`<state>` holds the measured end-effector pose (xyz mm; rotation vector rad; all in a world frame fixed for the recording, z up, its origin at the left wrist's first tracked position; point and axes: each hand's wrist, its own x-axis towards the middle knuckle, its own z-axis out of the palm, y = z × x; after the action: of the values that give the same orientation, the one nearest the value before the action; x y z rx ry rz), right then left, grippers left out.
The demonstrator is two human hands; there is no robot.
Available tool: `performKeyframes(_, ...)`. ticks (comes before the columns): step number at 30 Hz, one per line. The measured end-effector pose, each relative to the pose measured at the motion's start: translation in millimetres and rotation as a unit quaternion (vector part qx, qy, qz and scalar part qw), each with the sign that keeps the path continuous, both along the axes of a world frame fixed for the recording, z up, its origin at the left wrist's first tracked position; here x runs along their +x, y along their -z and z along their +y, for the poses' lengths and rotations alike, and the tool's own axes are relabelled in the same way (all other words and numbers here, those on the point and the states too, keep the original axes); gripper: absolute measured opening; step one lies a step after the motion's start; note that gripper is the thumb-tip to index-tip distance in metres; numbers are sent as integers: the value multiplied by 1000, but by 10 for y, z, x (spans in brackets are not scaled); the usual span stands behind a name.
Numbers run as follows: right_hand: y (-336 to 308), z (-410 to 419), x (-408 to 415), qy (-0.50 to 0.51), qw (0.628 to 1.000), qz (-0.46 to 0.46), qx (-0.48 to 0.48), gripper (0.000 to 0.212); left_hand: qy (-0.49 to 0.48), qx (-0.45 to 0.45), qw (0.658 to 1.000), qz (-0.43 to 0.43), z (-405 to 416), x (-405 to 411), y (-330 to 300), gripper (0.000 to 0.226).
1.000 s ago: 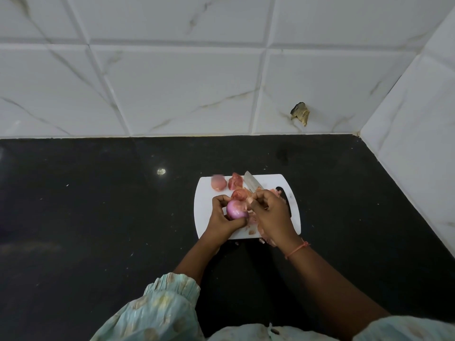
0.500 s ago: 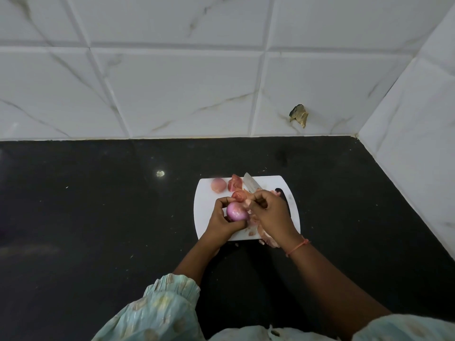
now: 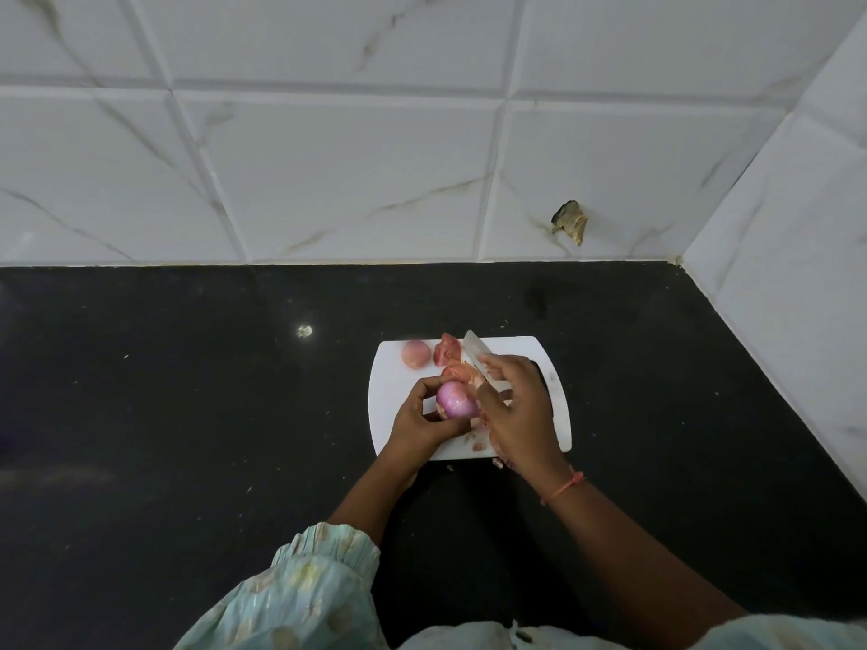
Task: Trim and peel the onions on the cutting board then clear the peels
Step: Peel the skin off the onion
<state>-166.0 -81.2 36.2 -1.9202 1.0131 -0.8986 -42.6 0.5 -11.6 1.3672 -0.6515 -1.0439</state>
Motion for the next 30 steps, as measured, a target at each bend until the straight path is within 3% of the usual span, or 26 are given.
performKeyframes(4,5,37,63,-66,990,117,-50,18,-1,-10,1000,-27,-8,-9,12,55)
performKeyframes(12,-103,68,142,-4,988,155,-28,3,-22,21,998,-57,-73,-63,58,58)
performKeyframes(18,-97,15,120,-32,976,212,-22,17,-22,23,996,-78,-89,-79,83,63)
performKeyframes(23,-13,-109,27,7,986,164,28,8,-2,10,999,-49,-40,-64,33,65)
performKeyframes(30,97,-221,-122,76,993,78,41,18,12,16,1000,-6,6,-20,-3,68)
